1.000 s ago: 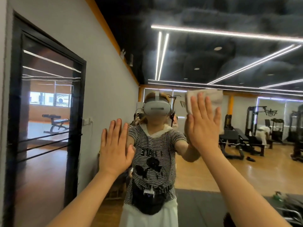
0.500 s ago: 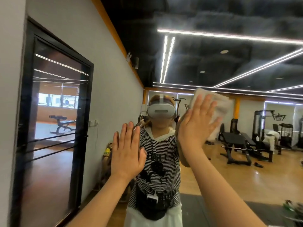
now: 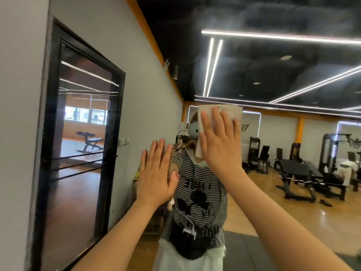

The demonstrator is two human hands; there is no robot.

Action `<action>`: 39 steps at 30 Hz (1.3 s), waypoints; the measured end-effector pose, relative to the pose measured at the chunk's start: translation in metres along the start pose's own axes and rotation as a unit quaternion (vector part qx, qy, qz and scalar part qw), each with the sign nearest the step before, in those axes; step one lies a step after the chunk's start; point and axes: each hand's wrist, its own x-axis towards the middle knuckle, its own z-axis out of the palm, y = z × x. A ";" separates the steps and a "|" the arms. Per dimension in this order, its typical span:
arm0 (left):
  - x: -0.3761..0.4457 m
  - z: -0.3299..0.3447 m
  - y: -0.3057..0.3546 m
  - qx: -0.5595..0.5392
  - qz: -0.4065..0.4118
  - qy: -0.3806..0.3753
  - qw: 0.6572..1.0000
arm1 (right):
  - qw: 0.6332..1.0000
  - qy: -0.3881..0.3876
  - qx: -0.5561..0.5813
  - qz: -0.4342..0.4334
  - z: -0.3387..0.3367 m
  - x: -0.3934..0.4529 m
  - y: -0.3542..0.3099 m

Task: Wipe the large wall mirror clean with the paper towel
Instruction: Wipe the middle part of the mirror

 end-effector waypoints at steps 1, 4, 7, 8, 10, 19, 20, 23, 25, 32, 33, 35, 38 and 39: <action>0.000 0.000 0.000 0.003 -0.002 -0.001 1.000 | 1.000 -0.003 0.007 0.007 0.002 -0.003 -0.001; 0.000 0.001 0.000 0.010 -0.013 -0.008 1.000 | 0.999 -0.006 0.029 0.022 0.004 -0.004 -0.004; 0.000 -0.001 0.002 0.022 -0.016 -0.009 1.000 | 0.999 0.005 0.043 0.032 0.004 -0.005 -0.006; 0.000 -0.001 0.003 0.023 -0.016 -0.010 1.000 | 0.998 0.007 0.046 0.034 0.005 -0.006 -0.006; -0.001 0.000 0.004 0.024 -0.022 -0.013 0.999 | 0.998 0.009 0.049 0.038 0.006 -0.007 -0.009; -0.001 0.002 0.003 0.041 -0.032 -0.016 0.999 | 0.998 -0.003 0.033 0.045 0.006 -0.013 -0.013; -0.002 0.002 0.003 0.042 -0.033 -0.018 0.998 | 0.999 -0.002 0.028 0.044 0.006 -0.013 -0.013; -0.001 0.000 0.003 0.040 -0.028 -0.021 0.999 | 0.999 0.000 0.017 0.046 0.007 -0.013 -0.014; -0.001 -0.001 0.003 0.033 -0.026 -0.021 0.999 | 0.999 -0.001 0.014 0.047 0.007 -0.015 -0.014; 0.002 -0.006 0.005 0.027 -0.017 -0.029 0.999 | 0.998 0.006 0.022 0.059 0.008 -0.017 -0.019; 0.002 -0.007 0.005 0.025 -0.013 -0.032 0.999 | 0.998 0.004 0.018 0.059 0.008 -0.017 -0.019; 0.000 -0.008 0.004 0.008 -0.008 -0.045 0.999 | 0.998 -0.001 0.016 0.063 0.007 -0.017 -0.021; 0.001 -0.016 -0.005 -0.009 0.027 -0.065 0.997 | 0.997 -0.009 0.007 0.071 0.006 -0.018 -0.020; 0.000 -0.021 -0.015 -0.005 0.042 -0.066 0.997 | 0.997 -0.012 0.003 0.072 0.005 -0.017 -0.020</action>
